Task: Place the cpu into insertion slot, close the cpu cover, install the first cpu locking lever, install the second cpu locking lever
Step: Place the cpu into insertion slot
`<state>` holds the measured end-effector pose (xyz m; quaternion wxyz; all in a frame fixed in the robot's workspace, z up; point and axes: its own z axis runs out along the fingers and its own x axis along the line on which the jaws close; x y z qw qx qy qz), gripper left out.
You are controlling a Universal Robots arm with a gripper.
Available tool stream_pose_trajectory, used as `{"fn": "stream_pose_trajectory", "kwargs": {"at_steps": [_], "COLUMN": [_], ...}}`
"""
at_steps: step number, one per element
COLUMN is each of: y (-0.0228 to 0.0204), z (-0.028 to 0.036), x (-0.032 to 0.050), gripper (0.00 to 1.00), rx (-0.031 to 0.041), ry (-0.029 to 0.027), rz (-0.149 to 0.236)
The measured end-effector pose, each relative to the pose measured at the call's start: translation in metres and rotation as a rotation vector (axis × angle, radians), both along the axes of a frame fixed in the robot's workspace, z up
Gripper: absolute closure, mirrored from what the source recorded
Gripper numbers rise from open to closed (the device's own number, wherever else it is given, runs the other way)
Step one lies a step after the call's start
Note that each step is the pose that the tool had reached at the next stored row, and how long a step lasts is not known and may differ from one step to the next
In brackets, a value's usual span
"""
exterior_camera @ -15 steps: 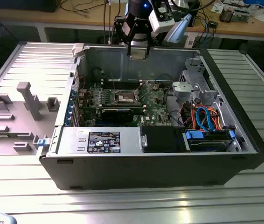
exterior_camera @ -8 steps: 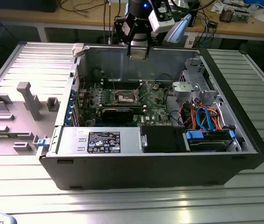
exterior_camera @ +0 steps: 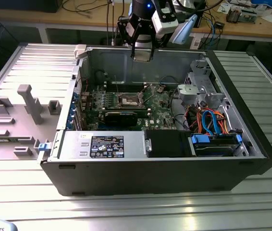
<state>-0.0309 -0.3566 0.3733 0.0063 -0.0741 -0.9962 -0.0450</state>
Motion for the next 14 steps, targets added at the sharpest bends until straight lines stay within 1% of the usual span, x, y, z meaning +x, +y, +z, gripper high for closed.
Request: {"fn": "stream_pose_trajectory", "kwargs": {"at_steps": [3, 7, 8, 14], "y": [0.0000, 0.0000, 0.0000, 0.0000], "z": [0.0000, -0.0001, -0.0001, -0.0001], "x": [0.0000, 0.0000, 0.0000, 0.0000], "gripper": [0.46, 0.46, 0.46, 0.46], "rx": [-0.0004, -0.0005, -0.0004, -0.0005], "ry": [0.0000, 0.0001, 0.0000, 0.0000], "rz": [-0.004, -0.043, -0.047, -0.049]}}
